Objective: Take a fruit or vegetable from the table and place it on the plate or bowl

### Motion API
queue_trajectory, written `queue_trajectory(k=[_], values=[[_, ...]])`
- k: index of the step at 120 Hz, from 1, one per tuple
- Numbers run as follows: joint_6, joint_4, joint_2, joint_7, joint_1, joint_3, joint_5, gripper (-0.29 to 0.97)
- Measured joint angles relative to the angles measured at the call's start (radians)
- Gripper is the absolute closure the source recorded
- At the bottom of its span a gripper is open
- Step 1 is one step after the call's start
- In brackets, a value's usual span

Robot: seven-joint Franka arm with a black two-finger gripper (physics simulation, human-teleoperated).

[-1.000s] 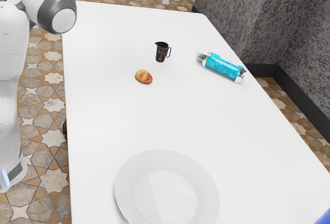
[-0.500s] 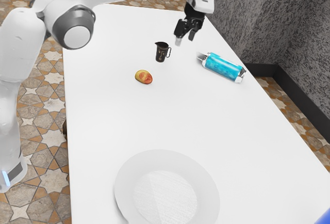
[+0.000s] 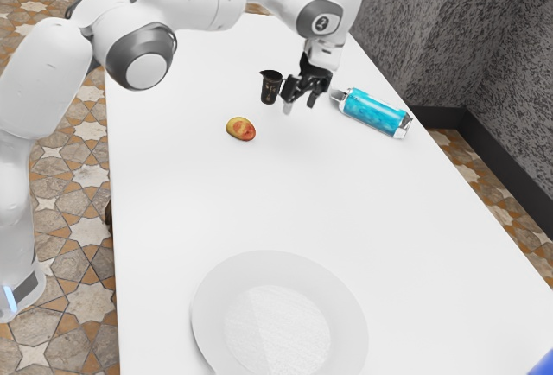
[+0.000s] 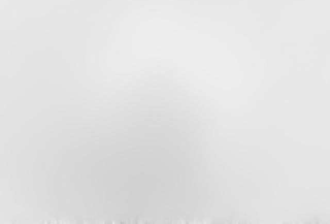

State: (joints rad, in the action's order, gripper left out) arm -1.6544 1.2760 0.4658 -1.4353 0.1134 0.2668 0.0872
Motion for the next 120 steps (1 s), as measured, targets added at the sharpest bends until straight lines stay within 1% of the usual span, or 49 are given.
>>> queue_trajectory(k=[12, 21, 34, 48, 77, 82, 92, 105, 113, 120], values=[[-0.027, 0.001, 0.009, -0.027, 0.089, 0.0, 0.0, 0.0], [-0.041, 0.001, 0.037, -0.045, 0.118, -0.001, 0.0, 0.0], [-0.053, 0.006, 0.069, -0.069, 0.128, -0.003, 0.0, 0.0], [-0.052, 0.035, 0.068, -0.095, 0.133, 0.001, -0.001, 0.0], [-0.007, 0.068, -0.005, -0.138, 0.119, 0.004, -0.008, 0.0], [-0.017, 0.139, -0.053, -0.144, 0.124, -0.004, -0.013, 0.0], [-0.053, 0.285, -0.163, -0.155, 0.15, -0.047, -0.027, 0.0], [-0.097, 0.432, -0.299, -0.166, 0.169, -0.06, -0.038, 0.0], [-0.131, 0.513, -0.362, -0.172, 0.168, -0.061, -0.041, 0.0], [-0.155, 0.548, -0.388, -0.177, 0.168, -0.061, -0.042, 0.0]])
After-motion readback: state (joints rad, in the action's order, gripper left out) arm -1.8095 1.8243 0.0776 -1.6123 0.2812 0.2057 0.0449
